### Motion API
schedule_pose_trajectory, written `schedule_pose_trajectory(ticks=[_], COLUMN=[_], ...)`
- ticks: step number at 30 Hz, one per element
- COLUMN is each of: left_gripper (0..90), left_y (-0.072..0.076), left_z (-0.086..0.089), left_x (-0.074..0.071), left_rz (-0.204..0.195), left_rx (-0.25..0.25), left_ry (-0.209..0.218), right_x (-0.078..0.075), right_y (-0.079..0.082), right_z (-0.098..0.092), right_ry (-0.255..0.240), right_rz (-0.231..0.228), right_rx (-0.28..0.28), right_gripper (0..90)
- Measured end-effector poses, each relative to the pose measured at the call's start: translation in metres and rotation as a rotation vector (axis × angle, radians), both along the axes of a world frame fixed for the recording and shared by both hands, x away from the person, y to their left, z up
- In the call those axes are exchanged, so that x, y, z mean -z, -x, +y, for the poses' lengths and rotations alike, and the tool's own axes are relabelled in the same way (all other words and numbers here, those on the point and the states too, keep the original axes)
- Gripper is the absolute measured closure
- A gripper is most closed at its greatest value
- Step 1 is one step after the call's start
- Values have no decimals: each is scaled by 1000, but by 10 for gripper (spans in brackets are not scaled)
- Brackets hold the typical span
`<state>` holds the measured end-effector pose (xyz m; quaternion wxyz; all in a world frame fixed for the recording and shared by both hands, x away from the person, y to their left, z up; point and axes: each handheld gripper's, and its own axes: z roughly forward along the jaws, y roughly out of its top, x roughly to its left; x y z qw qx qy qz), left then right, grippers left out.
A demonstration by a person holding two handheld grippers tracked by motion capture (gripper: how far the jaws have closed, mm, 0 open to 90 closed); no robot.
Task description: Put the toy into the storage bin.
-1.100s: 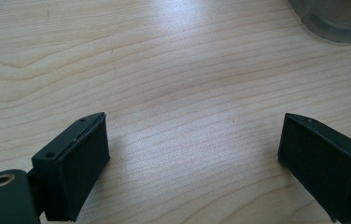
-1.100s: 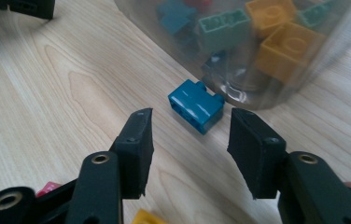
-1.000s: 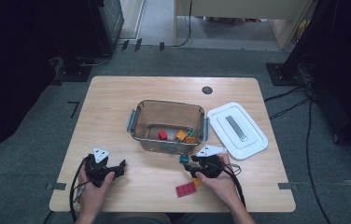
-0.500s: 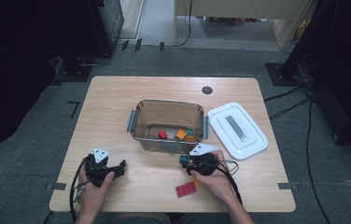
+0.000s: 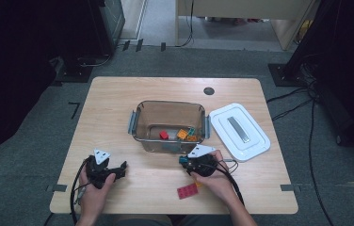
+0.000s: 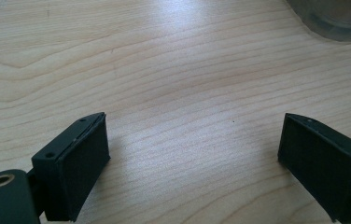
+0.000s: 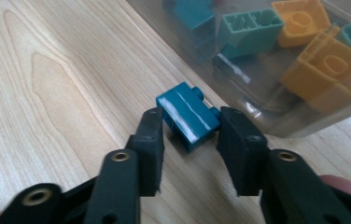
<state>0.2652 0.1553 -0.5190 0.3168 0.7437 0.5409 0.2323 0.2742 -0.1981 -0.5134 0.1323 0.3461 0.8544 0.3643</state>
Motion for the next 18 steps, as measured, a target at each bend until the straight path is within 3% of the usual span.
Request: schedule_pose_trajectory(ticks=[3,10,18], left_gripper=[83,83,83], left_y=[0,0,0], left_z=[0,0,0], left_x=[0,0,0], left_rz=[0,0,0], left_rx=[0,0,0], left_ry=[0,0,0], right_x=[-1,-2,-9], right_y=[1,6,17], right_z=[0,-4,-29], right_ry=[8,21,2], right_rz=[-8,-5,-7], right_rx=[-3,-6,26], right_gripper=[716,731,731])
